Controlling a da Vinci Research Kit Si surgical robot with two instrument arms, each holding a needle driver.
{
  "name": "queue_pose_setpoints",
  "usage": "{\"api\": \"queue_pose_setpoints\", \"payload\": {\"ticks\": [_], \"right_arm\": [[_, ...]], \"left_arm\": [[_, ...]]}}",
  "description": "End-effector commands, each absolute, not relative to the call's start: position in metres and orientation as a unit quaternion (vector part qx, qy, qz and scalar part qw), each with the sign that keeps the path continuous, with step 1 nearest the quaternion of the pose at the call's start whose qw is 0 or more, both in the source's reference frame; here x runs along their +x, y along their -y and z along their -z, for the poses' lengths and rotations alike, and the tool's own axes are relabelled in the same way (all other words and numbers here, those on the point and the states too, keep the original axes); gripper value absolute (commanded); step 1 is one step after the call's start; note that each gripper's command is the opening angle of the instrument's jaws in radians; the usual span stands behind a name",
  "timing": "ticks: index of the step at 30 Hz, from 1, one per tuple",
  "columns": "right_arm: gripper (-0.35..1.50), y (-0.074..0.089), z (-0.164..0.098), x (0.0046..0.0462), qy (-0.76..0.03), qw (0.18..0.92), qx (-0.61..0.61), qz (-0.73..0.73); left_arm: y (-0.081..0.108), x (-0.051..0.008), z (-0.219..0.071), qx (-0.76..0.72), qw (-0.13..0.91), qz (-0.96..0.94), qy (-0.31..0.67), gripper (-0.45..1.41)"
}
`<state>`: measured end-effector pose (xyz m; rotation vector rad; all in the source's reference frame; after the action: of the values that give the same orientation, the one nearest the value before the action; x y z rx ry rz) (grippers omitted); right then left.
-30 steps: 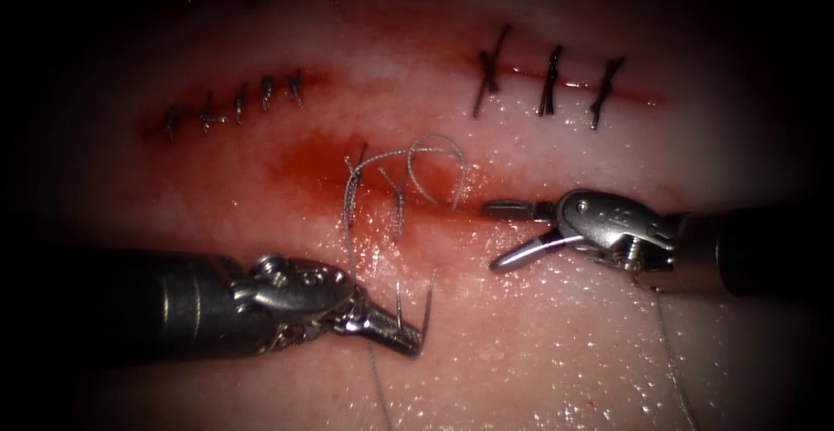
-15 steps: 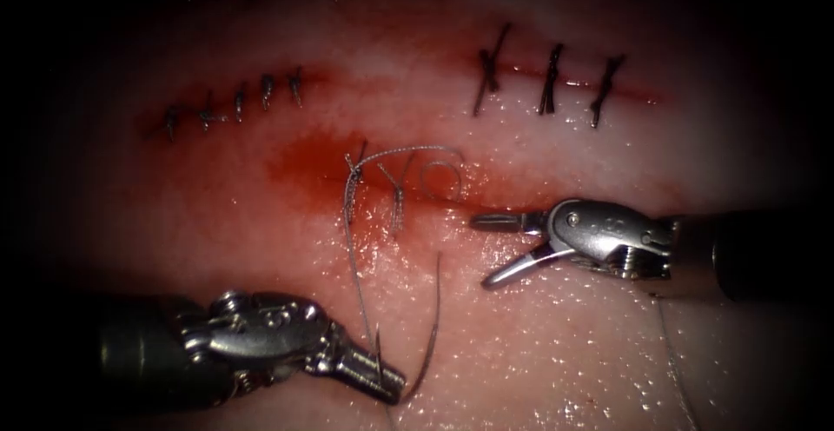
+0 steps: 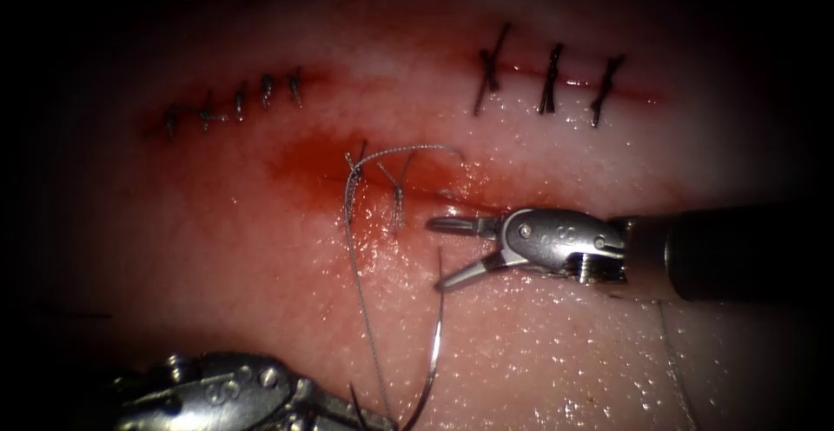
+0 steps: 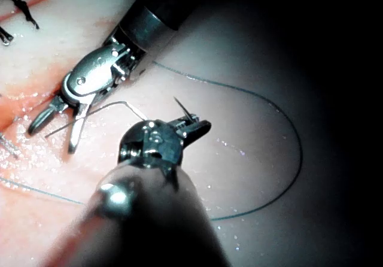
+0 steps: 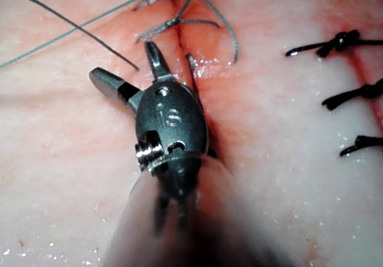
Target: Wound Closure
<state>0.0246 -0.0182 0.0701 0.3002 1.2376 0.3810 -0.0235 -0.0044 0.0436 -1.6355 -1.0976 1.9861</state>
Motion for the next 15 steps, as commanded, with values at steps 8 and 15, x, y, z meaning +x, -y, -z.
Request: {"api": "queue_pose_setpoints", "payload": {"ticks": [8, 15], "right_arm": [[0.91, 0.0196, -0.0726, 0.0241, -0.529, 0.821, 0.134, -0.169], [-0.35, 0.0197, -0.0716, 0.0236, -0.521, 0.821, 0.127, -0.194]], "left_arm": [[0.0044, -0.0214, -0.0393, -0.607, 0.147, -0.723, 0.295, -0.45], [0.0043, -0.0203, -0.0386, -0.605, 0.136, -0.752, 0.222, -0.45]]}}
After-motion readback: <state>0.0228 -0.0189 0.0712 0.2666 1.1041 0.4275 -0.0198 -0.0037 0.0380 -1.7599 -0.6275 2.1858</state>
